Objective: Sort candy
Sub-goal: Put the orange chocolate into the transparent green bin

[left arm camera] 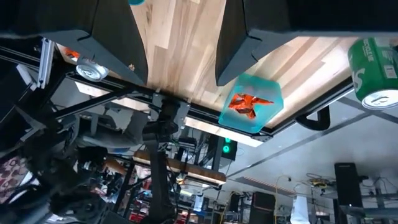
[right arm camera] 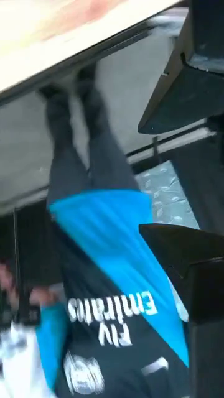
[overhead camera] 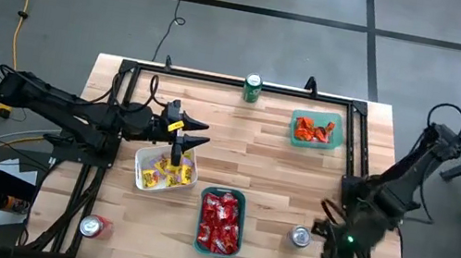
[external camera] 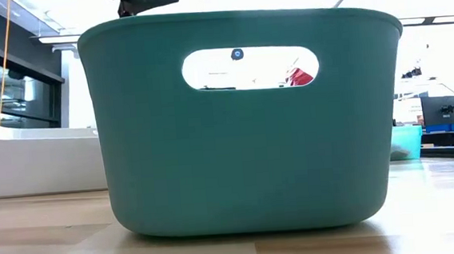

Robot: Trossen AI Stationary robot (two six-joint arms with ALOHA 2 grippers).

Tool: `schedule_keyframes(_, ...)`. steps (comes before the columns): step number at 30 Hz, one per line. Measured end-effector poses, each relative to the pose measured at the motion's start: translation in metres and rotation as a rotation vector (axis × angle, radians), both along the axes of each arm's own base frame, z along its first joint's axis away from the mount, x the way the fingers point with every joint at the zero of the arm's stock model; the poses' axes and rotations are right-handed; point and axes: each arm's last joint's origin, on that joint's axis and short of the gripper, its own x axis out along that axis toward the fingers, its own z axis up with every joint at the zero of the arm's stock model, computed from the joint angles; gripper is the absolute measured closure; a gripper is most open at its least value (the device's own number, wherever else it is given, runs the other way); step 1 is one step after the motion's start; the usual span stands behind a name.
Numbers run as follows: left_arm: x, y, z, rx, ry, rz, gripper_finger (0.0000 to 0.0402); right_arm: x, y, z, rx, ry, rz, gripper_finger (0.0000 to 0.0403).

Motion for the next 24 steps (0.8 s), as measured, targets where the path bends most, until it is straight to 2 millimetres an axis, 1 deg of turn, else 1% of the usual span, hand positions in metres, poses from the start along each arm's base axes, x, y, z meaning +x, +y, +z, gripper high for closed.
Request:
schedule_keyframes(3,0.000,0.000,0.000,-0.001,0.000,0.000,0.0225,-0.020,0.012,-0.008,-0.020,0.146,-0.036,0.0160)
schedule_keyframes(5,0.000,0.000,0.000,-0.001,0.001,0.000,0.0225,-0.029,0.019,-0.018,-0.063,0.252,-0.047,0.0160)
schedule_keyframes(7,0.000,0.000,0.000,-0.001,0.001,0.000,0.0225,-0.033,0.026,-0.030,-0.115,0.341,-0.041,0.0160)
schedule_keyframes(12,0.000,0.000,0.000,-0.002,0.001,0.000,0.0225,-0.027,0.049,-0.062,-0.207,0.534,0.035,0.0160)
schedule_keyframes(15,0.000,0.000,0.000,-0.002,0.001,0.000,0.0225,-0.023,0.058,-0.082,-0.273,0.606,0.030,0.0160)
schedule_keyframes(19,0.000,0.000,0.000,-0.002,0.001,0.001,0.0225,-0.019,0.064,-0.106,-0.373,0.685,-0.011,0.0160)
schedule_keyframes(24,0.000,0.000,0.000,-0.002,0.002,0.000,0.0225,-0.018,0.066,-0.127,-0.476,0.769,-0.059,0.0160)
